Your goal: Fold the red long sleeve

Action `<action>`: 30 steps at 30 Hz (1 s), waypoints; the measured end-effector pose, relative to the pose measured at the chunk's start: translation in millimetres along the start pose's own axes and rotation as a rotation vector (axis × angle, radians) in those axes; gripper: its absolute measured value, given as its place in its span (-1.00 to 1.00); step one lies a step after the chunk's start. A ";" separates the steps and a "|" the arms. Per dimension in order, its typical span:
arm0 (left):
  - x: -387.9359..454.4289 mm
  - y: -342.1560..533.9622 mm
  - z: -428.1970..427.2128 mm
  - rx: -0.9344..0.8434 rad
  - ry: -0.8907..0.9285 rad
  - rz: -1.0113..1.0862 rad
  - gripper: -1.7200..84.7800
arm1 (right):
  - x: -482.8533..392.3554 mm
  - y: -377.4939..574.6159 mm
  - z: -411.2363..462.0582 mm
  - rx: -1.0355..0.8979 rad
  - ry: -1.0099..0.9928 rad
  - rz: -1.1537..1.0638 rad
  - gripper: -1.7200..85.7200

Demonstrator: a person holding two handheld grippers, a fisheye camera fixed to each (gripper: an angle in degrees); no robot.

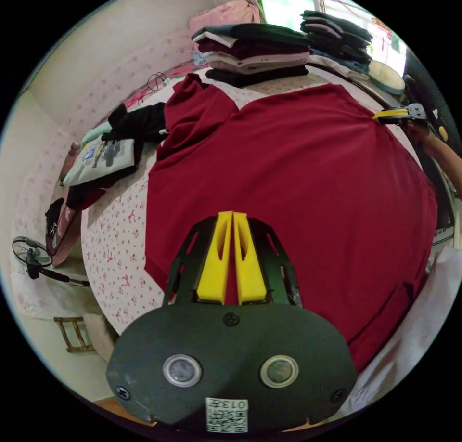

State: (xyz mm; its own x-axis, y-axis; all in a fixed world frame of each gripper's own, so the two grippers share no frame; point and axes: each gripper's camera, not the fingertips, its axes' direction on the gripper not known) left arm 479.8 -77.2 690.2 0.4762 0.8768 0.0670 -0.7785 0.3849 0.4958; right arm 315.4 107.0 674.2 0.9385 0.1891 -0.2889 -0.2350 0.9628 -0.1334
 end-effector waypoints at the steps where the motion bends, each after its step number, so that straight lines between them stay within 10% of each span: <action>1: 1.5 7.9 -9.5 0.020 -0.009 -0.013 -0.97 | -1.4 4.3 -7.9 0.007 0.028 0.036 -0.96; 30: -19.2 182.0 -12.7 -0.063 -0.031 -0.342 -0.97 | -113.2 216.7 -44.2 -0.063 -0.016 0.127 -0.96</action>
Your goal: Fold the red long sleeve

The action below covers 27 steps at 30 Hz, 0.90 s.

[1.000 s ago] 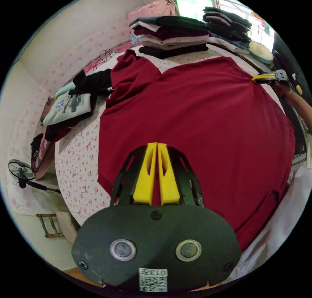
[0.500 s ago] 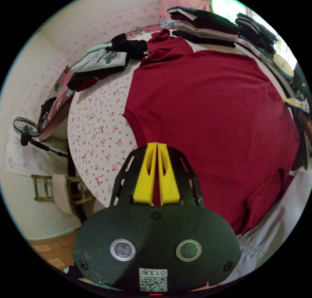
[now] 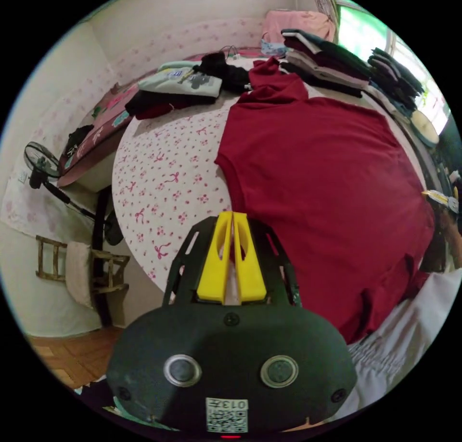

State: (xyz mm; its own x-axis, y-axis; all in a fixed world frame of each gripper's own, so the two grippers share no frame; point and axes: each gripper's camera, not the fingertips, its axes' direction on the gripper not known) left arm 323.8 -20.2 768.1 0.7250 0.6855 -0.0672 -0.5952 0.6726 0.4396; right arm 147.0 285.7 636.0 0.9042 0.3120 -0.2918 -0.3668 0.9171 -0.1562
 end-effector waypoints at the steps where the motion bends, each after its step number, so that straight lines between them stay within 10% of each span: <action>1: 3.3 8.1 -10.3 0.033 0.040 0.022 -0.97 | -1.0 3.6 -6.0 0.015 0.008 0.011 -0.96; 27: 83.8 151.0 -10.9 -0.124 0.151 0.428 -0.97 | -16.9 104.5 2.5 0.020 0.003 -0.021 -0.96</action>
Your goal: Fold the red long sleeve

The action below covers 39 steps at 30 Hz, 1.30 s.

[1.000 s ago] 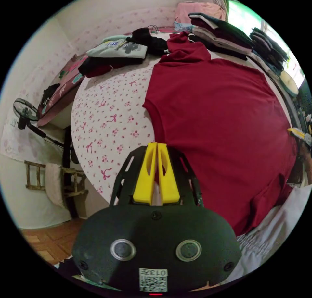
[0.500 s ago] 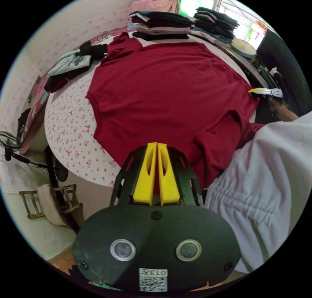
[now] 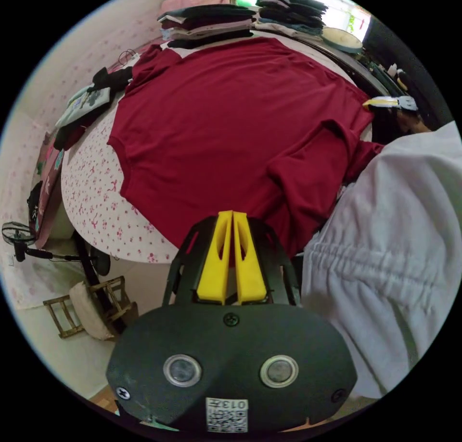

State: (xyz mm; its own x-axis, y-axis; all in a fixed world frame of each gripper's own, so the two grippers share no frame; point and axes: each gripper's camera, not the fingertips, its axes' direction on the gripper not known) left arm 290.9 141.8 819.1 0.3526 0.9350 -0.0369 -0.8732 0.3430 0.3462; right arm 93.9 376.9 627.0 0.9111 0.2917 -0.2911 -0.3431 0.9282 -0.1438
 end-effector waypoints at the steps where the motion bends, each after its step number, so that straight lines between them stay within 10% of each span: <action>1: -2.5 4.1 1.2 0.000 0.010 -0.016 -0.97 | 3.3 5.3 11.9 -0.063 -0.005 -0.005 -0.96; 9: -12.5 19.7 -6.6 0.029 0.020 -0.042 -0.94 | 24.1 6.1 19.3 -0.053 0.007 -0.084 -0.94; 15: -15.8 20.0 -20.5 0.127 0.124 -0.012 -0.78 | -4.3 -27.7 4.3 0.127 -0.340 -0.283 -0.81; 27: -23.9 17.8 -3.5 0.024 0.239 0.072 -0.85 | -36.4 -77.6 51.2 -0.152 -0.644 -0.626 -0.93; 39: -45.6 18.9 -10.8 -0.001 0.250 0.052 -0.95 | 82.8 -118.3 7.2 0.284 -1.195 -0.586 -0.94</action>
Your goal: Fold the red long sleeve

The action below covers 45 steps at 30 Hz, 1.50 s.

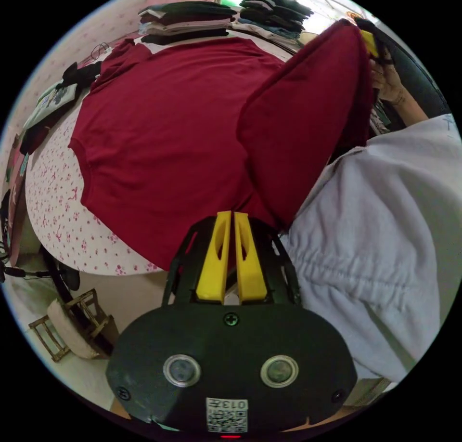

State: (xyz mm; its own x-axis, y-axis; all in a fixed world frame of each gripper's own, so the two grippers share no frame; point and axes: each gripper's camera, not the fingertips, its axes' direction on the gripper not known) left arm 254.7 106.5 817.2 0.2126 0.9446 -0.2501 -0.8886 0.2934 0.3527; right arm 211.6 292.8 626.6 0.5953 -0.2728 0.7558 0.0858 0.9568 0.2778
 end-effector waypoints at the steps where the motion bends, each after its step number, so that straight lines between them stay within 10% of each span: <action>1: -2.6 1.2 -4.7 0.002 -0.017 -0.012 -0.95 | 14.3 3.2 -8.7 0.065 0.043 0.057 -0.94; 6: -27.1 15.4 -32.9 0.074 -0.047 -0.154 -0.92 | 81.7 31.1 -38.0 0.375 0.303 0.470 -0.92; 23: -33.8 -38.8 -50.8 0.149 -0.013 -0.092 -0.71 | 28.0 176.6 -110.9 0.048 1.021 0.848 -0.79; 33: -28.7 -46.6 -67.7 0.169 -0.015 -0.056 -0.95 | 20.4 255.0 -126.4 0.298 0.908 1.101 -0.75; 45: -36.3 -70.6 -119.7 0.310 -0.128 0.010 -0.95 | -7.9 236.3 -170.6 0.561 0.739 0.814 -0.94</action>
State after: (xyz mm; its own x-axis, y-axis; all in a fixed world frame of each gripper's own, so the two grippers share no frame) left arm 261.1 34.0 693.5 0.2716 0.9526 -0.1371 -0.7291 0.2966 0.6168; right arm 363.5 538.3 585.2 0.6390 0.6789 0.3618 -0.7673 0.5961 0.2365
